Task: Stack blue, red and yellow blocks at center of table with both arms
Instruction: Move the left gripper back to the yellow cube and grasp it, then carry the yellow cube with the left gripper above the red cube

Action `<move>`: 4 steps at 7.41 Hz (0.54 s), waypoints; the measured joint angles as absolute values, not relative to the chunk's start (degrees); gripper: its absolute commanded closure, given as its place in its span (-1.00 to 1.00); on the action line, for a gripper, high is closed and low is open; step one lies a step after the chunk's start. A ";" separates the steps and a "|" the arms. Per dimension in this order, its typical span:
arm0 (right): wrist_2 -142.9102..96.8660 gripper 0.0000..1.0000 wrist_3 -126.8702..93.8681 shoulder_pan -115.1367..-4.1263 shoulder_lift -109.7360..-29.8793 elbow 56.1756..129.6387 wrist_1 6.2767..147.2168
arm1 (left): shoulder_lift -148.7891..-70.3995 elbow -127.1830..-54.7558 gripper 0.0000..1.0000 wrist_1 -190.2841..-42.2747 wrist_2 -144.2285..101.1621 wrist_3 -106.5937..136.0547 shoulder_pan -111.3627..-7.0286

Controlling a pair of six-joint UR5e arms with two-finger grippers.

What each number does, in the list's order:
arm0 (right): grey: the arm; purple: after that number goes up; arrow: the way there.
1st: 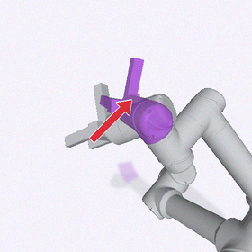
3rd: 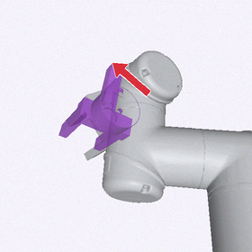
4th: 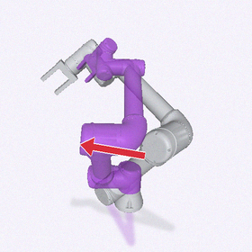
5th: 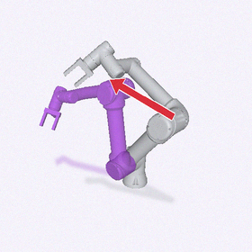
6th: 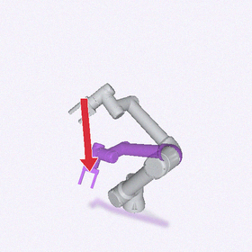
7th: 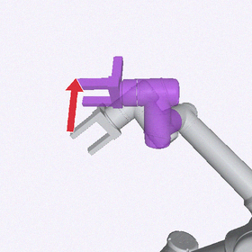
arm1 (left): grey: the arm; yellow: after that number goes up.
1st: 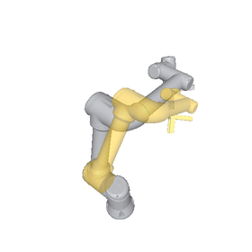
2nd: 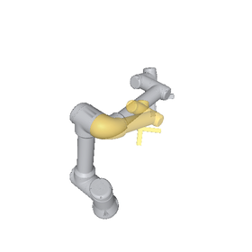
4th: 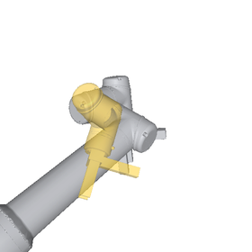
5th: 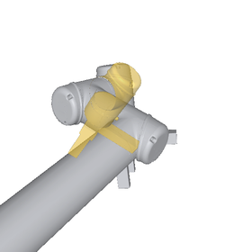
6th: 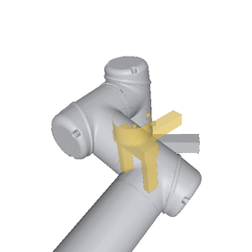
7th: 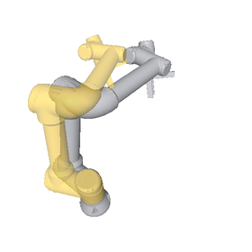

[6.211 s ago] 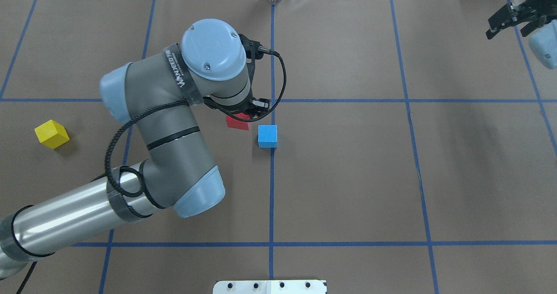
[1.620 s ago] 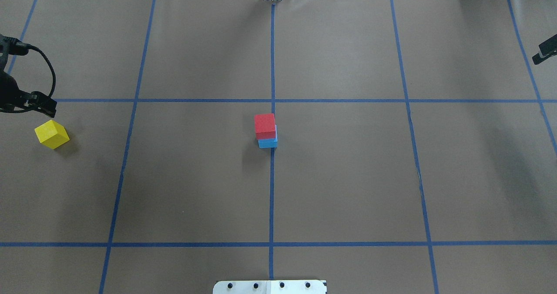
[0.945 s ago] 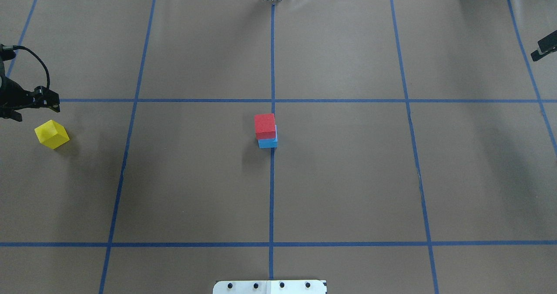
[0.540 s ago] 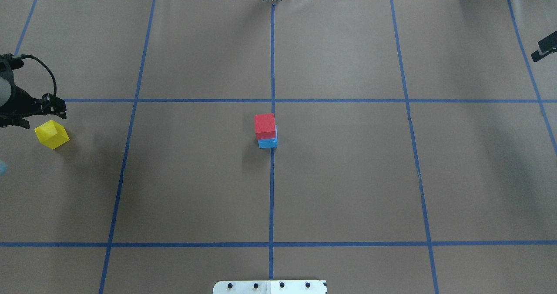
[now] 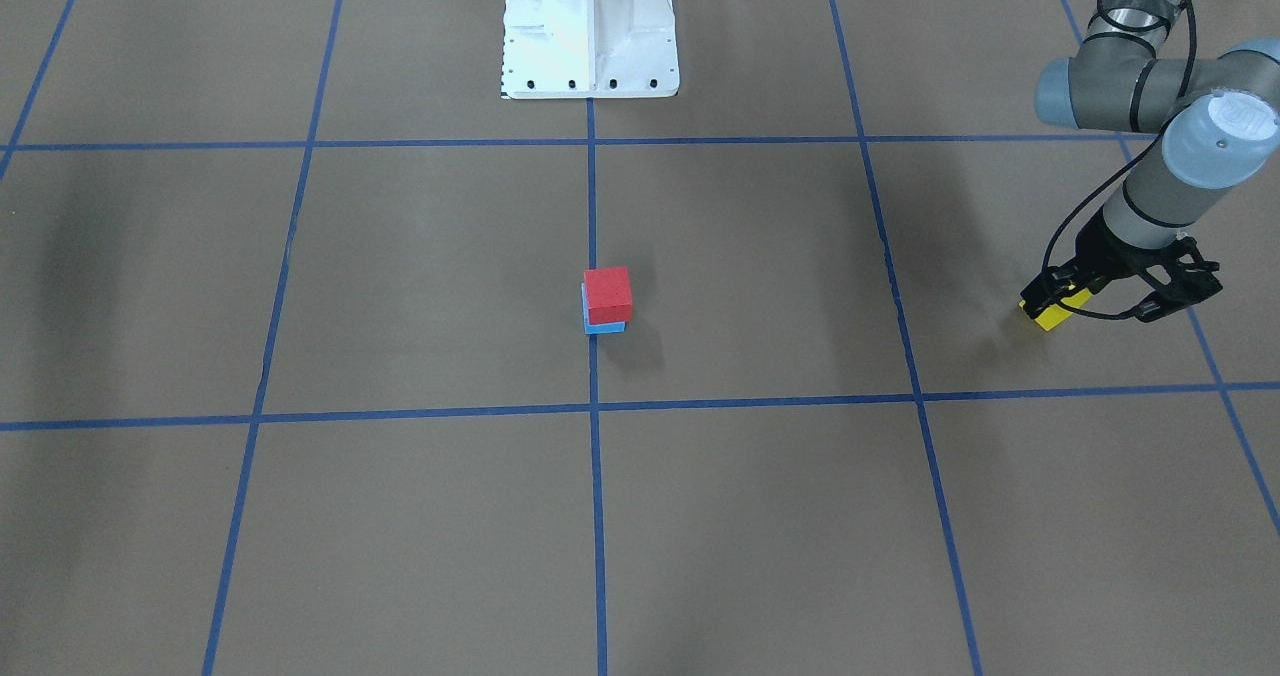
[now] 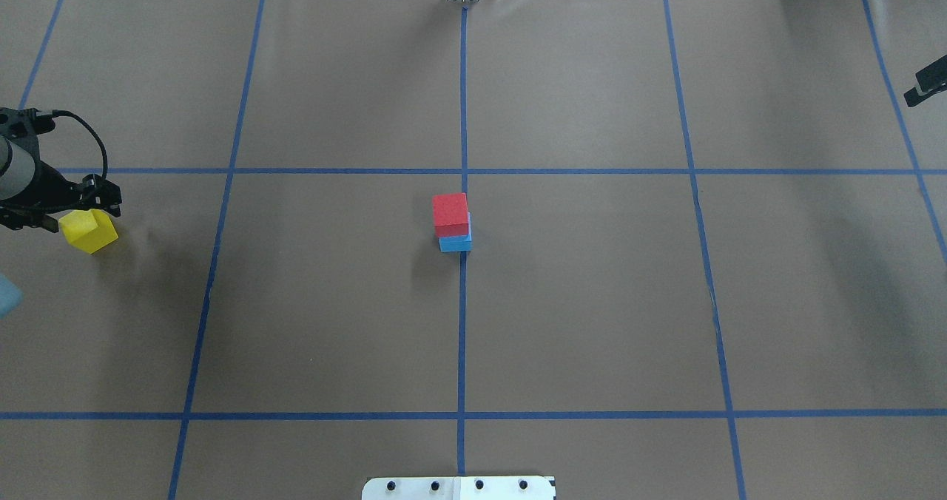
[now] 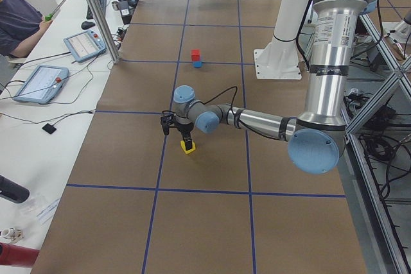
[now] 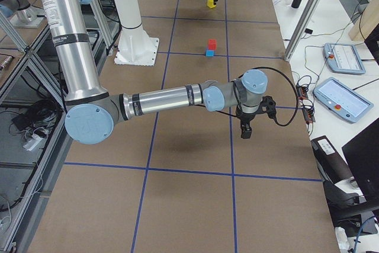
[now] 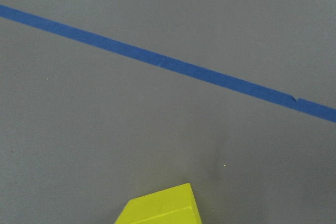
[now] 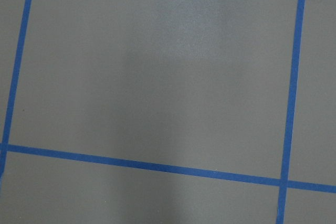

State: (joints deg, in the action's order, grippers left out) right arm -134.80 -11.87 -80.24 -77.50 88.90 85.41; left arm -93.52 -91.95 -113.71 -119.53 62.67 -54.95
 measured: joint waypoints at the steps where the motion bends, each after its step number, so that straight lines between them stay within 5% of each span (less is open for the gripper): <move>1: -134.74 -1.00 -11.87 -80.24 -77.68 88.93 85.35 | -93.52 -91.51 -0.71 -113.69 -119.51 62.67 -54.59; 2: -134.67 -1.00 -11.85 -80.25 -77.84 88.94 85.30 | -93.52 -91.16 0.03 -113.73 -119.17 62.69 -54.21; 3: -134.61 -1.00 -11.81 -80.24 -77.94 88.94 85.27 | -93.49 -91.03 0.99 -113.78 -118.52 62.75 -53.99; 4: -134.58 -1.00 -11.79 -80.24 -78.00 88.95 85.26 | -93.38 -91.10 1.00 -113.83 -118.12 62.78 -53.93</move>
